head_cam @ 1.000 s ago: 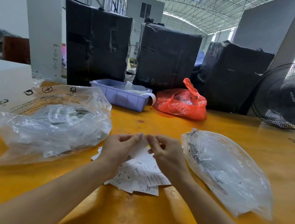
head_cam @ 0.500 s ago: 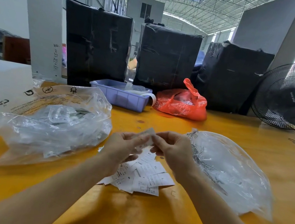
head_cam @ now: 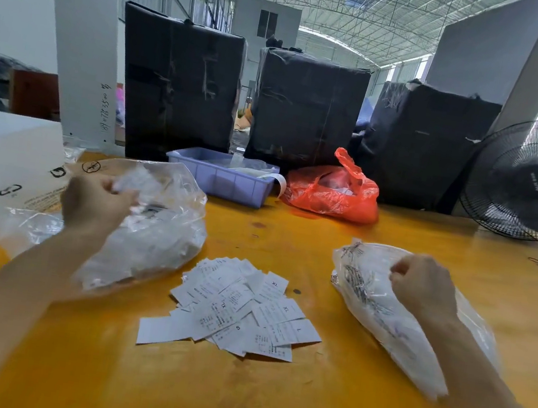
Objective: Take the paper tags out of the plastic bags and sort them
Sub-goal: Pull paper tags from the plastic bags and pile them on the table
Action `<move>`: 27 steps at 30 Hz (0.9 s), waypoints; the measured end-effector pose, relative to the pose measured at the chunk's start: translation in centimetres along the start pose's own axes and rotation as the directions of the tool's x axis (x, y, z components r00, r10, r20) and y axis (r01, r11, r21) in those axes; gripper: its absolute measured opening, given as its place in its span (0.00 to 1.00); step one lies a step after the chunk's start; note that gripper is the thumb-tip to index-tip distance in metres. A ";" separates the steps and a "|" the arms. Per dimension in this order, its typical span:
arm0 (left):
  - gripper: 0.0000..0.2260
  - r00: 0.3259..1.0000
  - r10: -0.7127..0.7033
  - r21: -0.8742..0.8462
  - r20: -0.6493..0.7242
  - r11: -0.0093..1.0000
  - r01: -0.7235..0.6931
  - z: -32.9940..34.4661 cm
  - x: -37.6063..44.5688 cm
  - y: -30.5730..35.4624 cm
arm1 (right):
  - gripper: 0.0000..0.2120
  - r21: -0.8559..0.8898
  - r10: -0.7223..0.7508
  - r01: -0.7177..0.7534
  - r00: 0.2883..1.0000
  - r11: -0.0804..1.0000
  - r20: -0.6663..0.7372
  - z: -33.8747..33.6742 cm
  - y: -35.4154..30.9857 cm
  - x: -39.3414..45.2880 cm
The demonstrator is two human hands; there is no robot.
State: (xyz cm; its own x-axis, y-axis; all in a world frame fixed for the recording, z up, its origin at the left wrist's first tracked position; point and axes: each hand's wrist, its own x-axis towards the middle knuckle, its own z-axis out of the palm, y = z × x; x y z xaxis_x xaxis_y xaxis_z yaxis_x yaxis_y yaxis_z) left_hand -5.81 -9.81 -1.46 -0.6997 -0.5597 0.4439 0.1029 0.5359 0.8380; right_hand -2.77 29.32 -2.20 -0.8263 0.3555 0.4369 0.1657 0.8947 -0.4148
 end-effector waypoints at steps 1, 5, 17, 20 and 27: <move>0.12 0.999 0.013 0.086 -0.050 0.996 -0.009 -0.5 0.8 -0.9 | 0.10 -0.102 0.076 -0.065 0.991 0.993 0.107 0.2 0.7 -0.1; 0.08 1.000 0.005 0.361 0.002 0.933 -0.005 -1.4 1.9 -2.8 | 0.23 -0.131 0.180 -0.151 0.951 0.980 0.251 1.2 1.8 -0.5; 0.18 0.979 0.198 0.575 -0.039 0.806 -0.140 -0.7 -0.1 -0.8 | 0.23 0.149 0.127 -0.147 0.982 0.978 0.138 0.9 1.7 0.5; 0.20 0.962 0.266 0.542 -0.063 0.818 -0.191 -0.2 -0.5 0.2 | 0.12 0.249 0.094 -0.107 0.994 0.963 0.064 0.4 1.0 0.4; 0.21 0.930 0.367 0.495 0.036 0.802 -0.335 1.6 -2.5 2.0 | 0.10 0.164 0.115 -0.153 0.969 0.974 0.219 -0.2 0.7 -0.1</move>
State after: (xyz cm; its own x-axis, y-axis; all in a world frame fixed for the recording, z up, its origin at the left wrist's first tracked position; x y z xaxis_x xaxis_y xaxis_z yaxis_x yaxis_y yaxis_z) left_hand -4.97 -6.30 -1.42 -0.6379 -0.3012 0.7087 -0.0330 0.9302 0.3657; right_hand -2.47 30.01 -2.39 -0.8995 0.3883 0.2002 0.1997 0.7730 -0.6021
